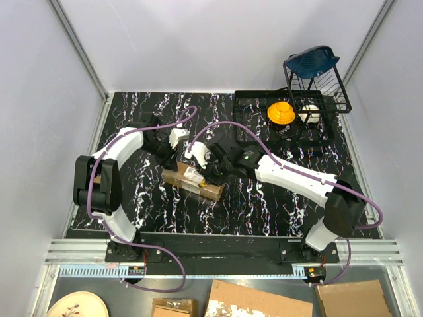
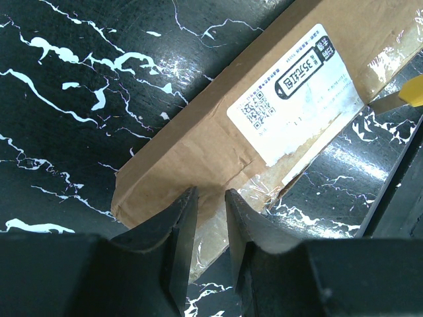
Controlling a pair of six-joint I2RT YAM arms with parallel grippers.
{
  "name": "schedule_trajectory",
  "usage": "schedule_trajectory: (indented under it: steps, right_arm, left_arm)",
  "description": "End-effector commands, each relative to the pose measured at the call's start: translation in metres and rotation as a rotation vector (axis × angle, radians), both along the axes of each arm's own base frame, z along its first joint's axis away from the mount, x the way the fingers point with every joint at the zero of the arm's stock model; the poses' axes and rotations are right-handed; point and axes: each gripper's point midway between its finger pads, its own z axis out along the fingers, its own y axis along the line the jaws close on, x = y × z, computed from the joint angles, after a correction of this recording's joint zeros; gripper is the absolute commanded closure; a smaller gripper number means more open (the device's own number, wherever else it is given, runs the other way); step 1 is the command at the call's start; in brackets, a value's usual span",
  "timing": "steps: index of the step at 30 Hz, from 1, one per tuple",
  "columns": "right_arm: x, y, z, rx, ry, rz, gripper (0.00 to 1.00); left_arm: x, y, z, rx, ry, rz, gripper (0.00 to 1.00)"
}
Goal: Unpack the express box
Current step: Cut the express box at the center of the board.
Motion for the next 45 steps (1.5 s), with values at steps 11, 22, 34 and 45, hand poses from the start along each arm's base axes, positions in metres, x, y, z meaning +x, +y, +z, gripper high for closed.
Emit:
schedule_trajectory:
  steps: [11,22,34,45]
  right_arm:
    - [0.010,-0.001,0.023,0.047,-0.062,-0.025,1.00]
    - [0.010,-0.003,0.025,0.051,-0.058,-0.027,1.00]
    - [0.010,-0.003,0.021,0.039,-0.057,-0.025,1.00]
    - [0.000,-0.003,0.008,0.028,0.010,-0.010,1.00]
  left_arm:
    - [-0.001,0.007,-0.039,0.086,0.006,-0.046,0.69]
    - [-0.001,0.006,-0.040,0.083,0.010,-0.044,0.69]
    - [-0.001,0.008,-0.038,0.087,0.000,-0.047,0.69]
    - [0.000,0.008,-0.037,0.090,-0.006,-0.046,0.69]
